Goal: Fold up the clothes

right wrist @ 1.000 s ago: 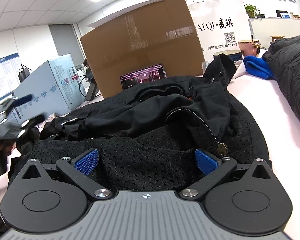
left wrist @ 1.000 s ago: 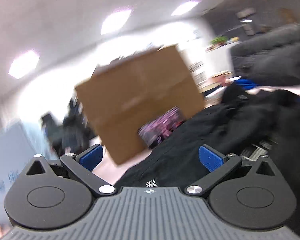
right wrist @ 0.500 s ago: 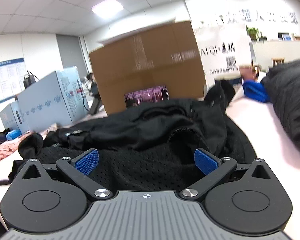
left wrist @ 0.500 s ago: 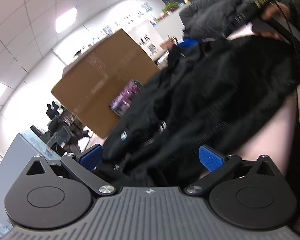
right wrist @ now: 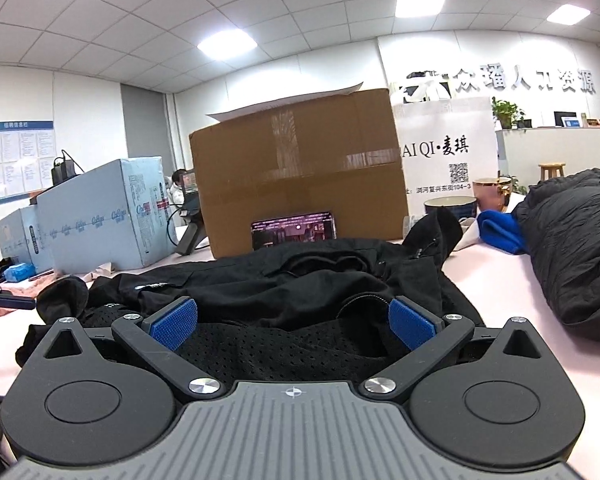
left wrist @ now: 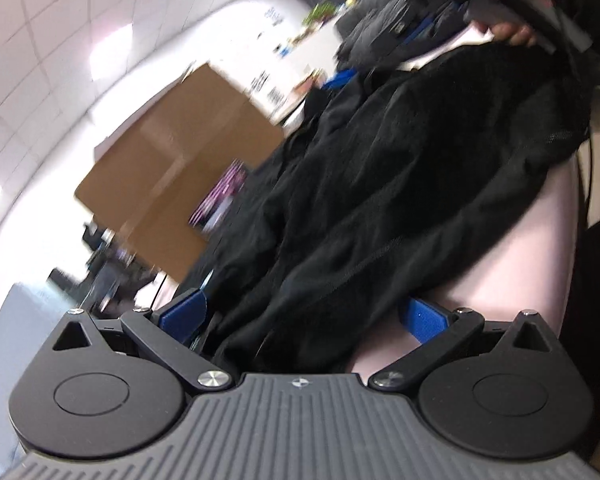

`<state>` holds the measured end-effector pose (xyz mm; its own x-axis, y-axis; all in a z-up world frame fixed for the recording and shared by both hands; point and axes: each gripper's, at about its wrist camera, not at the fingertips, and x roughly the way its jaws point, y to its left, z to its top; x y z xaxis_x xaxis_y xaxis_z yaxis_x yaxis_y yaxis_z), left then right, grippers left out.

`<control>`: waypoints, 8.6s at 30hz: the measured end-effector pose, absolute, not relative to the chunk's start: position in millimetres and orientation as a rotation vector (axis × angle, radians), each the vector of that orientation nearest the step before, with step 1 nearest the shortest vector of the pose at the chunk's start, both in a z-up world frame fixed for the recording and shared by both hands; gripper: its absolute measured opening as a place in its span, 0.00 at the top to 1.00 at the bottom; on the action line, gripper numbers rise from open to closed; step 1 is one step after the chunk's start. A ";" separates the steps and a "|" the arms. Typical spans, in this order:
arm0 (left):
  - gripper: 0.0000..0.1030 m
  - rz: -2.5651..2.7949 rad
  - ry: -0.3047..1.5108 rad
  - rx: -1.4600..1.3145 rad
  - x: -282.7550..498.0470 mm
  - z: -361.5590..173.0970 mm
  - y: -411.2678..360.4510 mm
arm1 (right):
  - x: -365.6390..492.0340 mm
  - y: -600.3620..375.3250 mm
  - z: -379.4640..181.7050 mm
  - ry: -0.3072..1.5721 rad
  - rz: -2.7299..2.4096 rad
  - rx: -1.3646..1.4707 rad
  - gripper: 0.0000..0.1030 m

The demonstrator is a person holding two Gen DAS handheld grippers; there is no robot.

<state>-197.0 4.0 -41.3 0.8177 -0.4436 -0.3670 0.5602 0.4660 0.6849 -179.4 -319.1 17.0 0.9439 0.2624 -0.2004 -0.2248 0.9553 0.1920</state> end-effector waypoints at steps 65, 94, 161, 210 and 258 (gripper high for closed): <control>0.27 -0.696 0.252 0.114 -109.3 -0.5 -32.2 | -253.8 -312.1 -14.3 -0.200 0.391 -0.466 0.00; 0.93 -0.203 0.460 0.207 -63.2 -21.1 119.3 | -268.2 -402.0 -19.2 -0.203 0.335 0.313 0.94; 0.90 -0.169 0.369 0.223 -97.1 -13.3 64.5 | -33.3 -378.4 -2.6 0.446 0.378 0.221 0.62; 0.16 -0.467 0.582 0.202 45.5 -36.6 -19.5 | 41.6 -308.8 -14.8 0.594 0.305 -0.118 0.08; 0.14 -0.463 0.578 0.208 49.1 -37.1 -19.7 | 40.8 -303.8 -19.8 0.591 0.288 -0.151 0.03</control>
